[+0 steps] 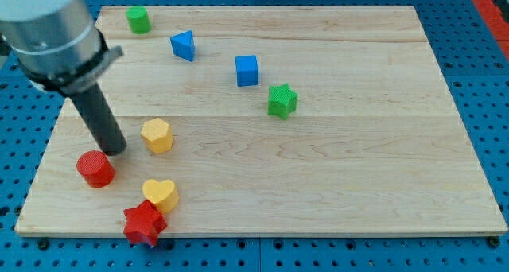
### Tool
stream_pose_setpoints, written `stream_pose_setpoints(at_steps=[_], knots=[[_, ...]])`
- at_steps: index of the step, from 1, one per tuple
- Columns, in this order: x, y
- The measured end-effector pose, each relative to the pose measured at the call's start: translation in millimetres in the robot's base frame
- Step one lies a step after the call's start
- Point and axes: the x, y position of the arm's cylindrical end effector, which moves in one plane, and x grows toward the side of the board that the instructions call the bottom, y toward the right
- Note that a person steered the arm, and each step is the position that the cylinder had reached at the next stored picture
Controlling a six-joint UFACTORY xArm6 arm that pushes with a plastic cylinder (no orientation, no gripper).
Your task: Slide hexagon to the right bottom of green star
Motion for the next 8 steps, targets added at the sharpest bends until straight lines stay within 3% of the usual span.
stream_pose_setpoints(at_steps=[1,4,5,6,8], knots=[[-6.8,29.4],[-1.7,243.0],[-27.0,196.9],[-43.1,197.8],[-46.8,277.1]])
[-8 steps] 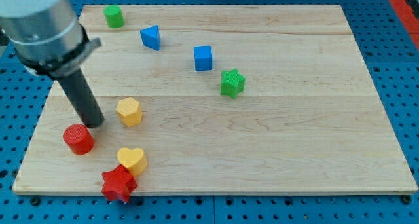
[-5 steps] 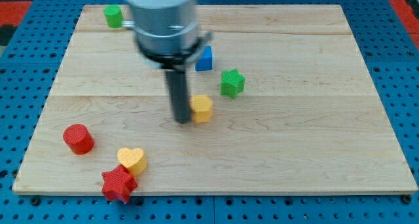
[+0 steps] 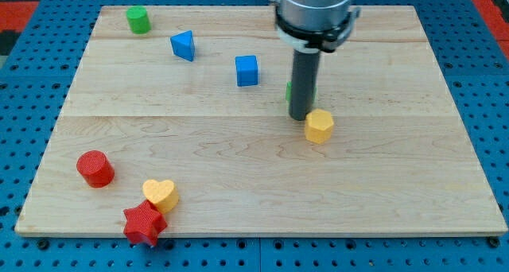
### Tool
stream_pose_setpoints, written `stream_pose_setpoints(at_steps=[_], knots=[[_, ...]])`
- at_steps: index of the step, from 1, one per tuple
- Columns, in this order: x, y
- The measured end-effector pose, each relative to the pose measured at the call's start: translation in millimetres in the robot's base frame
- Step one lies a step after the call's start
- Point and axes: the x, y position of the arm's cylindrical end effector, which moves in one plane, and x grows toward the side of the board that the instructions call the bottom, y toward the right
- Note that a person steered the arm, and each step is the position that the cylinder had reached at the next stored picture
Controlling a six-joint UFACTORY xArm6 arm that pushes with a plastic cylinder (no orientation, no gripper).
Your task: Slide hexagon to the right bottom of green star
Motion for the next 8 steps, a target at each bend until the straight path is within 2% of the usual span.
stream_pose_setpoints(at_steps=[1,3,4,5,6,7,8], knots=[[3.7,0.8],[-3.6,-163.0],[8.4,-259.6],[54.5,-327.7],[67.6,-351.2],[81.6,-286.9],[95.2,-339.5]])
